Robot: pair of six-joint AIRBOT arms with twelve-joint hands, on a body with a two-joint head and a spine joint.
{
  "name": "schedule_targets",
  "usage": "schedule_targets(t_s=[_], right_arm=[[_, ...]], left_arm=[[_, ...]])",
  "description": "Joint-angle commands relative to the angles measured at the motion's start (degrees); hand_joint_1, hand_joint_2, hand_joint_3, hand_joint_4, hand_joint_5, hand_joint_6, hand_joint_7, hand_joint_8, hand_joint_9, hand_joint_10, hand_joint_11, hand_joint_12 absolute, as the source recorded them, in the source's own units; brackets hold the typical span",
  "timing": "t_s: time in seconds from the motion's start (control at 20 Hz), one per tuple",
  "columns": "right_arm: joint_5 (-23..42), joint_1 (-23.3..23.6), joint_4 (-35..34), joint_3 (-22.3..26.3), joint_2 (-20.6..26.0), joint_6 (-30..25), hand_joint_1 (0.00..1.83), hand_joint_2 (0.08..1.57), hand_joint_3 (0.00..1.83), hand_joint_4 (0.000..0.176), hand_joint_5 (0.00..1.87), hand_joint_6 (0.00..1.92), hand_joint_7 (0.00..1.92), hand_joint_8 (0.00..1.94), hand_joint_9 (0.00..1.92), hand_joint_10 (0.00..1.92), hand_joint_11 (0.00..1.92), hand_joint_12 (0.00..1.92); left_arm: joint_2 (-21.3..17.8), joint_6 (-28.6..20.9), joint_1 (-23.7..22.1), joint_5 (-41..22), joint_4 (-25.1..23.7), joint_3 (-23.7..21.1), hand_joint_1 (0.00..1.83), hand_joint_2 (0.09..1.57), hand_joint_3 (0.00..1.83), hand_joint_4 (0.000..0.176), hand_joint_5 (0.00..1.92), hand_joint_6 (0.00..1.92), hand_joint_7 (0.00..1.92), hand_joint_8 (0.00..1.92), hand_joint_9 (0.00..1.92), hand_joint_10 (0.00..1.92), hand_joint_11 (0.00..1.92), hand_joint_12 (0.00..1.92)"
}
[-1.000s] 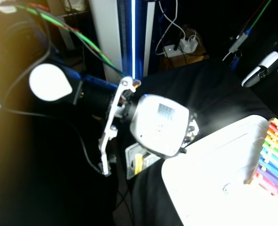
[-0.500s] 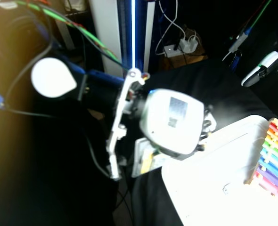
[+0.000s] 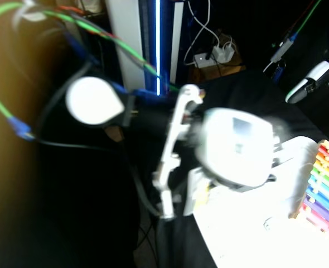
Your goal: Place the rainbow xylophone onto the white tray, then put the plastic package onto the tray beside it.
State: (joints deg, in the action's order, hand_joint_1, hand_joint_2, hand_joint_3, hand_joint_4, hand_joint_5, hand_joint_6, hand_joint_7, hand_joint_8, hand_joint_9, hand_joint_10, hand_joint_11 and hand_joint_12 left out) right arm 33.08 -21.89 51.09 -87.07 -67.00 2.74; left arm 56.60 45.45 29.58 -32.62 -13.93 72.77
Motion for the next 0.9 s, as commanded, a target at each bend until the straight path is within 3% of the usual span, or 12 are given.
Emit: schedule_targets(t_s=[0.0, 0.1, 0.3, 0.35, 0.4, 0.45, 0.6, 0.85], right_arm=[[4.2, 1.6, -3.2, -0.7, -0.5, -0.1, 1.55, 1.09, 0.01, 0.0, 0.73, 1.92, 1.06, 1.94, 1.35, 1.92, 1.49, 1.92], [4.1, 1.8, -3.2, -1.7, -2.0, -0.5, 1.43, 1.1, 0.0, 0.0, 0.69, 1.9, 1.08, 1.94, 1.33, 1.92, 1.46, 1.92], [3.8, 1.8, -3.2, -4.0, -5.0, -1.1, 1.59, 1.03, 0.0, 0.0, 0.69, 1.92, 1.04, 1.94, 1.29, 1.92, 1.45, 1.92], [3.8, 1.8, -3.2, -4.5, -5.5, -1.1, 1.22, 1.17, 0.05, 0.0, 0.74, 1.5, 0.98, 1.94, 1.25, 1.92, 1.41, 1.92], [3.8, 1.8, -3.2, -5.3, -6.5, -1.1, 1.52, 1.05, 0.0, 0.0, 0.73, 1.59, 0.99, 1.94, 1.23, 1.92, 1.38, 1.92], [3.7, 1.8, -3.2, -5.6, -6.8, -1.1, 1.58, 1.03, 0.0, 0.0, 0.67, 1.84, 0.99, 1.94, 1.23, 1.92, 1.4, 1.92], [2.5, 1.8, -3.2, -6.4, -7.7, -1.1, 1.61, 1.01, 0.0, 0.0, 0.75, 1.92, 1.06, 1.94, 1.28, 1.92, 1.42, 1.92], [0.6, 0.7, -3.1, -7.1, -8.2, -1.1, 1.53, 1.07, 0.01, 0.0, 0.65, 1.92, 1.02, 1.94, 1.24, 1.92, 1.41, 1.92]], left_arm=[[-0.2, 0.0, -0.6, -6.7, 1.2, -0.2, 0.88, 0.76, 0.0, 0.0, 0.0, 0.0, 0.04, 0.01, 0.0, 0.0, 0.0, 0.0], [-0.2, 0.0, -0.6, -6.8, 1.2, -0.2, 0.91, 0.77, 0.01, 0.0, 0.0, 0.0, 0.03, 0.01, 0.0, 0.0, 0.0, 0.0], [-0.5, 0.0, -0.5, -6.9, 1.2, -0.5, 0.83, 0.76, 0.0, 0.005, 0.0, 0.0, 0.04, 0.01, 0.0, 0.0, 0.0, 0.0], [-0.6, 0.0, -0.6, -6.9, 1.3, -0.7, 0.82, 0.76, 0.0, 0.007, 0.0, 0.0, 0.03, 0.0, 0.0, 0.0, 0.0, 0.0], [-1.0, 0.0, -0.5, -7.0, 1.3, -1.0, 0.83, 0.76, 0.0, 0.0, 0.0, 0.0, 0.02, 0.0, 0.0, 0.0, 0.0, 0.0], [-1.3, 0.0, -0.5, -7.0, 1.3, -1.2, 0.85, 0.75, 0.0, 0.0, 0.0, 0.0, 0.0, 0.0, 0.0, 0.0, 0.0, 0.0], [-1.7, 0.0, -0.5, -7.0, 1.3, -1.5, 0.9, 0.74, 0.0, 0.0, 0.0, 0.0, 0.0, 0.0, 0.0, 0.0, 0.0, 0.0], [-1.9, 0.0, -0.5, -6.7, 1.3, -1.7, 0.91, 0.75, 0.0, 0.0, 0.0, 0.0, 0.0, 0.0, 0.0, 0.0, 0.0, 0.0]])
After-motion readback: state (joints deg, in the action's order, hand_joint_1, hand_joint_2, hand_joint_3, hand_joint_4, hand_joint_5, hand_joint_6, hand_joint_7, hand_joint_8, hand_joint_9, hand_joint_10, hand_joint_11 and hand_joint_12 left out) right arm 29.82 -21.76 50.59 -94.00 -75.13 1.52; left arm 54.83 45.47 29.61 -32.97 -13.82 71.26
